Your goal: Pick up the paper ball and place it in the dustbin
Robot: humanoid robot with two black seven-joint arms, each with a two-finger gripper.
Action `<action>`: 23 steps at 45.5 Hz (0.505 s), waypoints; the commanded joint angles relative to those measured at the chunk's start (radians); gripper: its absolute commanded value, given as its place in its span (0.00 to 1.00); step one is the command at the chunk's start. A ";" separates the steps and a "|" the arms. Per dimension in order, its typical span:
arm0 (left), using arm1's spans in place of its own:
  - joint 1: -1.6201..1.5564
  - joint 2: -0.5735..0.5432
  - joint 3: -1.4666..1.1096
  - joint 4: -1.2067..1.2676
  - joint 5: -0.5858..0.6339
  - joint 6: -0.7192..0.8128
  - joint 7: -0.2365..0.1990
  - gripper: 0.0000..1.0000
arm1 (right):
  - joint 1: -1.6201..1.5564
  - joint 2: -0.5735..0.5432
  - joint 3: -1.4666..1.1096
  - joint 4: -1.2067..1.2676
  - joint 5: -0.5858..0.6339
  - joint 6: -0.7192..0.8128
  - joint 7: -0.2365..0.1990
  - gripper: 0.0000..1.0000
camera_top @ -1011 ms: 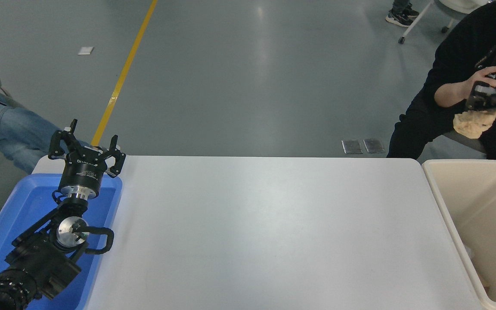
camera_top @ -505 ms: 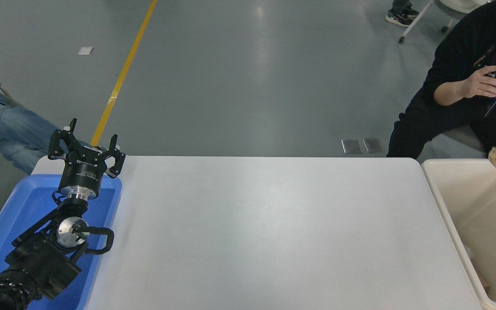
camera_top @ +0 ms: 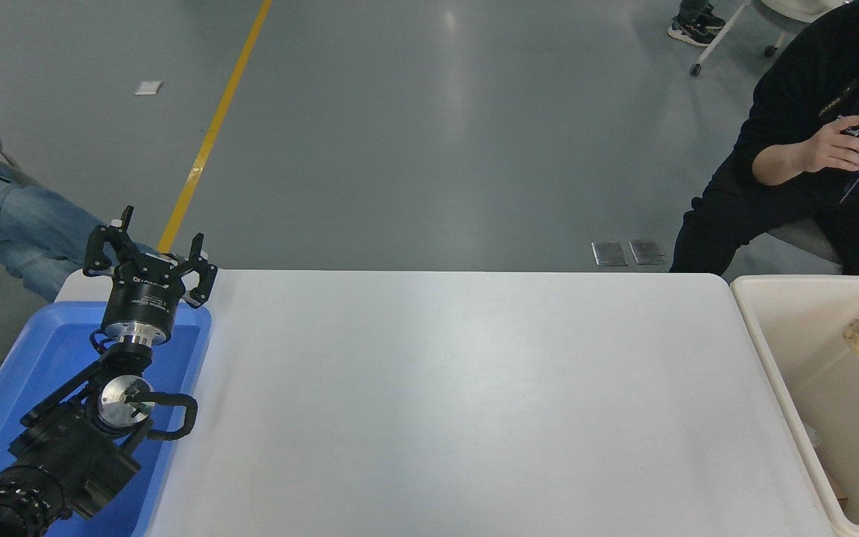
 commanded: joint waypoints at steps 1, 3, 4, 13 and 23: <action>0.000 0.000 0.000 0.000 0.000 0.000 0.001 0.99 | -0.038 0.016 0.008 -0.013 0.006 -0.010 0.000 1.00; 0.000 0.000 0.000 0.000 0.000 0.000 -0.001 0.99 | -0.035 0.019 0.008 -0.012 0.006 -0.010 0.000 1.00; 0.000 0.000 0.000 0.000 0.000 0.000 -0.001 0.99 | -0.033 0.019 0.008 -0.010 0.006 -0.010 0.000 1.00; 0.000 0.000 0.000 0.000 0.000 0.000 0.001 0.99 | -0.001 0.017 0.003 -0.004 0.006 -0.003 0.000 1.00; 0.000 0.000 0.000 0.000 0.000 0.000 0.000 0.99 | 0.161 0.011 -0.009 0.024 -0.017 0.008 0.003 1.00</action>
